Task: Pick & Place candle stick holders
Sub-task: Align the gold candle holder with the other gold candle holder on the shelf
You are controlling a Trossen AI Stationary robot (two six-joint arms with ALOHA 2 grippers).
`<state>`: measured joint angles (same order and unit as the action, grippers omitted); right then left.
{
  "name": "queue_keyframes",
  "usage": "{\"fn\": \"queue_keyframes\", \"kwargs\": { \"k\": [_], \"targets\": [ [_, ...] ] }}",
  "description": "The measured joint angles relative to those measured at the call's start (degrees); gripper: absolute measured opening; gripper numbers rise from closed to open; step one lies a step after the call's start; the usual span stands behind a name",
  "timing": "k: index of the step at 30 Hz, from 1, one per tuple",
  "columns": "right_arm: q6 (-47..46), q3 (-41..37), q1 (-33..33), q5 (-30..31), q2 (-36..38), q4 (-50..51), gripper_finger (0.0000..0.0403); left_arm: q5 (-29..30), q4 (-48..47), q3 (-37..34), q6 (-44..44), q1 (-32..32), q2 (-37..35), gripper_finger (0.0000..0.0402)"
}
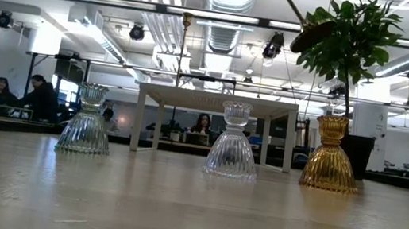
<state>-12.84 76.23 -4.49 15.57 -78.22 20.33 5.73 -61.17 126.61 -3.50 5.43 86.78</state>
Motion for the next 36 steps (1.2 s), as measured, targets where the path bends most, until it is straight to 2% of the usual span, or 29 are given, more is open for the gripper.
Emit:
{"fn": "queue_keyframes", "kwargs": {
  "k": [4, 9, 14, 19, 23, 29, 34, 36],
  "targets": [
    [0.7, -3.6, 1.0, 0.6, 3.3, -3.9, 0.0008, 4.0, 3.4, -0.8, 1.6, 0.0, -3.2, 0.0287],
    [1.6, -10.6, 3.7, 0.1, 8.0, -15.1, 0.0008, 6.7, 7.0, -5.9, 2.8, 0.0, -6.9, 0.0287],
    [1.3, -17.7, 8.8, -6.1, 11.9, -25.1, 0.0008, 8.0, 19.7, -19.6, 3.4, -0.2, -13.6, 0.0287],
    [1.5, -19.1, 14.3, -13.7, 12.6, -28.1, 0.0008, 12.5, 34.2, -36.4, 1.7, -0.2, -22.2, 0.0287],
    [2.7, -16.5, 18.1, -18.2, 10.1, -28.2, 0.0008, 15.4, 44.2, -46.3, 2.1, -0.2, -28.7, 0.0287],
    [4.0, -10.6, 23.5, -24.4, 2.7, -32.1, 0.0008, 21.4, 47.8, -54.4, 5.7, -0.2, -35.0, 0.0287],
    [5.2, -7.2, 25.5, -24.0, -3.4, -40.7, 0.0008, 24.1, 48.8, -56.2, 8.5, -0.2, -37.7, 0.0287],
    [6.7, -7.0, 25.6, -20.8, -5.5, -45.7, 0.0008, 26.5, 48.9, -56.2, 10.2, -0.2, -38.1, 0.0287]
  ]
}}
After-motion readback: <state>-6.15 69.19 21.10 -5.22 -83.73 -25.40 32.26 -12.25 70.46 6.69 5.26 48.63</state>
